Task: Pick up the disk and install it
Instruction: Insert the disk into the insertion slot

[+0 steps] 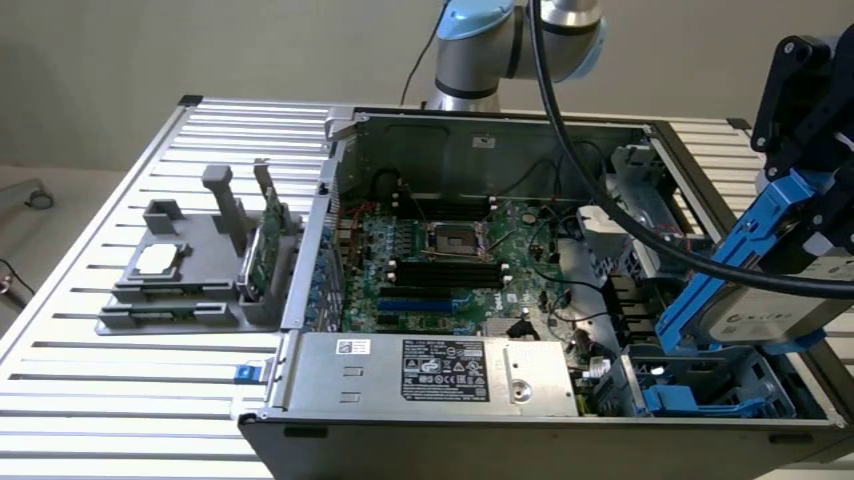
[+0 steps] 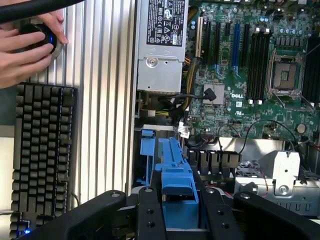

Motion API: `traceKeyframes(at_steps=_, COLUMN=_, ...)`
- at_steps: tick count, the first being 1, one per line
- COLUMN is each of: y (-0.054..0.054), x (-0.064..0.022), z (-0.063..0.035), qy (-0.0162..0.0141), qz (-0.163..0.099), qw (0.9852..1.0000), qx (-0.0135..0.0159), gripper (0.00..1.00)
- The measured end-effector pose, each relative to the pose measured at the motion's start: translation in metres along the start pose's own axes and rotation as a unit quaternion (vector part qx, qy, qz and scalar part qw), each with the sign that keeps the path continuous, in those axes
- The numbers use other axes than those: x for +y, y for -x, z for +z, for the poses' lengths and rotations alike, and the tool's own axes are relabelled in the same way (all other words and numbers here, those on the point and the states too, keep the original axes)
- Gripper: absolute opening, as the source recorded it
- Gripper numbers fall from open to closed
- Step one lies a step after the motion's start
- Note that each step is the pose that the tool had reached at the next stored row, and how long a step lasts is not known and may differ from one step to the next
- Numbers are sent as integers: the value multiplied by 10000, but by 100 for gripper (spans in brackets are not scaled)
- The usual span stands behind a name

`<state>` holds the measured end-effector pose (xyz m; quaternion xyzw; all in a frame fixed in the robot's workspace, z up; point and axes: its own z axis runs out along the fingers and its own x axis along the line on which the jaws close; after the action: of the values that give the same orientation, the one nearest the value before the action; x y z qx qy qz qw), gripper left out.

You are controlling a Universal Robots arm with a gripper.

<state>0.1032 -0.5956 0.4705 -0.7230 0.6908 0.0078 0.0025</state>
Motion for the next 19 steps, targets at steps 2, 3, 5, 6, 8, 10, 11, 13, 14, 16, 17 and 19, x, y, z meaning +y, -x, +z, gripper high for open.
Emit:
traceKeyframes(at_steps=2, y=0, x=0, z=0, qy=0, qz=0, qw=10000, qx=0, gripper=33)
traceKeyframes(at_steps=3, y=0, x=0, z=0, qy=0, qz=0, qw=10000, qx=0, gripper=33)
traceKeyframes(at_steps=5, y=0, x=0, z=6, qy=-1, qz=0, qw=10000, qx=0, gripper=33)
traceKeyframes(at_steps=6, y=0, x=0, z=18, qy=-1, qz=0, qw=10000, qx=0, gripper=33)
traceKeyframes(at_steps=8, y=0, x=0, z=40, qy=0, qz=-1, qw=10000, qx=1, gripper=33)
traceKeyframes(at_steps=10, y=-1, x=0, z=70, qy=1, qz=0, qw=10000, qx=1, gripper=33)
traceKeyframes(at_steps=11, y=-1, x=0, z=87, qy=1, qz=0, qw=10000, qx=1, gripper=33)
traceKeyframes(at_steps=13, y=-2, x=0, z=124, qy=1, qz=0, qw=10000, qx=2, gripper=33)
traceKeyframes(at_steps=14, y=-2, x=-1, z=141, qy=1, qz=0, qw=10000, qx=3, gripper=33)
traceKeyframes(at_steps=16, y=-2, x=-1, z=180, qy=1, qz=0, qw=10000, qx=5, gripper=33)
traceKeyframes(at_steps=17, y=-3, x=-1, z=198, qy=1, qz=0, qw=10000, qx=6, gripper=33)
traceKeyframes(at_steps=19, y=-2, x=-2, z=232, qy=1, qz=0, qw=10000, qx=12, gripper=33)
